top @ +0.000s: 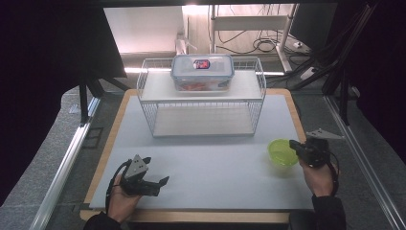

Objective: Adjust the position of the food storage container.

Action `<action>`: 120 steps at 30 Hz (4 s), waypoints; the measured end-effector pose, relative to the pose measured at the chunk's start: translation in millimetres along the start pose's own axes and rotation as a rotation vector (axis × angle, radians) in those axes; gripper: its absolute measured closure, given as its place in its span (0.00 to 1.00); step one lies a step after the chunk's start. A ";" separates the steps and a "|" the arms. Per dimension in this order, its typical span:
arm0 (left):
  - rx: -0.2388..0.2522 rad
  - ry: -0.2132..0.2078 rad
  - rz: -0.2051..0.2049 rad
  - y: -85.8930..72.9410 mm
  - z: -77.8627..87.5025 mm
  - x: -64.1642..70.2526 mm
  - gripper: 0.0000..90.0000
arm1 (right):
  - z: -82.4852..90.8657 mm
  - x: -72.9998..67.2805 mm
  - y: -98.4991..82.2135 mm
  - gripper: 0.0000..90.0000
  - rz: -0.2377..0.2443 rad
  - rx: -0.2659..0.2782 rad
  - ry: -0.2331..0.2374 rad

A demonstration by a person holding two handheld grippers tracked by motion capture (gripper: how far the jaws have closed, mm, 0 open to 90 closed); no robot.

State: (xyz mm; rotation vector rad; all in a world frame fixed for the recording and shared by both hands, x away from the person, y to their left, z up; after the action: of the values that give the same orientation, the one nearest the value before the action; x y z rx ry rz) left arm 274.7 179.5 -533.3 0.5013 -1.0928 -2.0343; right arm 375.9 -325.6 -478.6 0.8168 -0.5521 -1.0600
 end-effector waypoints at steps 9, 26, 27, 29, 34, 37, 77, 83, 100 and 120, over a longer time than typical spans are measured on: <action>-0.013 0.000 -0.007 -0.9 -1.8 0.8 0.06 | -2.2 19.6 -11.0 1.00 0.013 -0.049 -0.072; -0.031 -0.004 -0.017 -1.8 -4.1 2.6 0.06 | -6.9 23.2 -21.1 1.00 -0.031 -0.104 -0.054; -0.032 -0.005 -0.017 -1.9 -4.3 2.7 0.06 | -7.2 21.9 -20.9 1.00 -0.030 -0.103 -0.051; -0.035 -0.004 -0.019 -2.0 -4.5 2.8 0.06 | -8.0 18.9 -21.0 1.00 -0.027 -0.108 -0.042; -0.038 -0.005 -0.023 -2.0 -4.8 3.1 0.06 | -12.8 11.3 -22.6 1.00 -0.020 -0.130 -0.018; -0.038 -0.005 -0.023 -2.0 -5.0 3.3 0.06 | -14.2 4.5 -21.7 1.00 -0.014 -0.134 0.002; -0.056 -0.010 -0.043 -2.1 -7.7 6.4 0.06 | -29.4 -71.9 -40.3 1.00 0.060 -0.299 0.270; -0.058 -0.009 -0.044 -2.2 -8.5 6.6 0.06 | -36.5 -83.7 -40.6 1.00 0.071 -0.312 0.318; -0.065 -0.006 -0.052 -2.1 -9.2 7.0 0.06 | -64.3 -130.6 -27.3 1.00 0.111 -0.279 0.417; -0.072 -0.007 -0.060 -2.2 -9.5 7.6 0.06 | -83.7 -185.2 -19.6 1.00 0.169 -0.291 0.512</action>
State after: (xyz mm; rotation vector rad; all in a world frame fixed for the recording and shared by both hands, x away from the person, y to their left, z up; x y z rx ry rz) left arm 275.0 169.3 -540.3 0.4967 -1.0160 -2.1208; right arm 352.9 -134.6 -546.9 0.7318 -0.0288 -0.7147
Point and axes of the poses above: each handheld gripper's, and its own axes: z roughly backward along the jaws, y roughly out of its top, x roughly to its right, the point moved 4 cm from there along -z, roughly forward along the jaws, and after that the axes turned 2 degrees about z, right-handed, at the moved point
